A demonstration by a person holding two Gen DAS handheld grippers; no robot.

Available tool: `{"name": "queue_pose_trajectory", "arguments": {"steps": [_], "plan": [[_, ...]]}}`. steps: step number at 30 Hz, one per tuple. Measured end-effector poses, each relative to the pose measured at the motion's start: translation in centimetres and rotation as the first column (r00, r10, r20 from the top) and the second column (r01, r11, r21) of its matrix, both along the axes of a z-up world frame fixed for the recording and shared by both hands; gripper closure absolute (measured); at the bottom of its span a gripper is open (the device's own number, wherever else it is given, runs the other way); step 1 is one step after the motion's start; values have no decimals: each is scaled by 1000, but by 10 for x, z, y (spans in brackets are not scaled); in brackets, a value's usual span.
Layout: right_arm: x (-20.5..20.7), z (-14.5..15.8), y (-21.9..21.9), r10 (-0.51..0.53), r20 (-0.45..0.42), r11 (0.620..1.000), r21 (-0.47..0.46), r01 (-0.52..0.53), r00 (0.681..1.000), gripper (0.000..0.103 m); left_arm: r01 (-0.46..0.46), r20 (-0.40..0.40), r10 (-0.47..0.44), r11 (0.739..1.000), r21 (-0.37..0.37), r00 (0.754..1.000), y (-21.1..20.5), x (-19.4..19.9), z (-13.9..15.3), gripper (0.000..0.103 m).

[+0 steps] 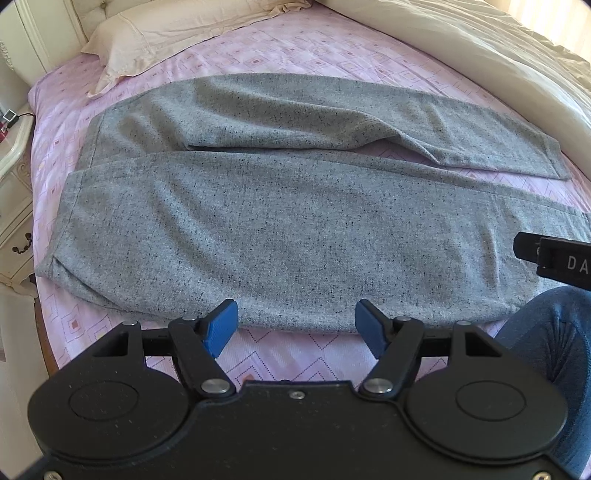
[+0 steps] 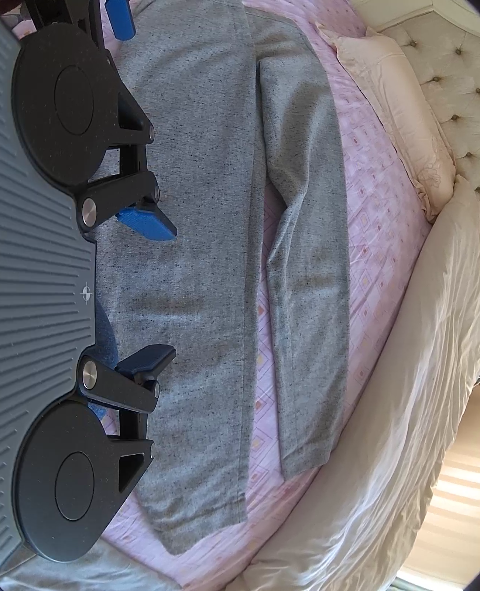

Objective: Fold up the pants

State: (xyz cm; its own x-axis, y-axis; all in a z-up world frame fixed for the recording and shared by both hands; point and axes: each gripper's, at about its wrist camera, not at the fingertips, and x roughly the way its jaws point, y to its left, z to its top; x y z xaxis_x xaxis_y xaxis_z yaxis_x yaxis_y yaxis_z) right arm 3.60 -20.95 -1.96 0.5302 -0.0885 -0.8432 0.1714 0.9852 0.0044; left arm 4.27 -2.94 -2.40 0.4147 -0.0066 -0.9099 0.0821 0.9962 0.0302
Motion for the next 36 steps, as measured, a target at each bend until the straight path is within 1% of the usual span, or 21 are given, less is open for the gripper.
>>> {"name": "queue_pose_trajectory", "arguments": {"steps": [23, 33, 36], "plan": [[2, -10, -4, -7, -19, 998, 64, 9, 1000, 42, -3, -2, 3, 1000, 25, 1000, 1, 3, -5, 32], [2, -10, -1, -1, -23, 997, 82, 2, 1000, 42, -8, 2, 8, 1000, 21, 1000, 4, 2, -4, 32], [2, -12, 0, 9, -26, 995, 103, -6, 1000, 42, -13, 2, 13, 1000, 18, 1000, 6, 2, -4, 32]]}}
